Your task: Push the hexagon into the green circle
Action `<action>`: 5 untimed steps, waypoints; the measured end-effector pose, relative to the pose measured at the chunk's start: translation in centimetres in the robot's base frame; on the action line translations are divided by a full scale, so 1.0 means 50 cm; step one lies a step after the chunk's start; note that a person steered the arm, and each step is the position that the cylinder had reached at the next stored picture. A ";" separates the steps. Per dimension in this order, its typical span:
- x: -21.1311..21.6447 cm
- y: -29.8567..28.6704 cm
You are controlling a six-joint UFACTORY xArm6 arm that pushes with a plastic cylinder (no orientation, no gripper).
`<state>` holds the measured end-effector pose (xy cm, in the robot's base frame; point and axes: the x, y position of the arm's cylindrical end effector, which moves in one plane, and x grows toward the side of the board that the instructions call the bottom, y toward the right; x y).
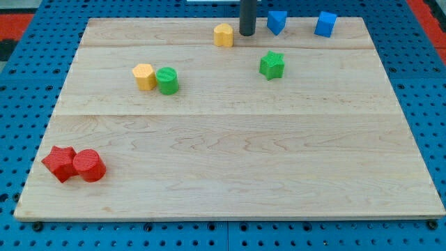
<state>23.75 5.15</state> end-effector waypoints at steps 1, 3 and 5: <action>0.014 -0.053; 0.089 -0.033; 0.115 -0.289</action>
<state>29.50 -9.31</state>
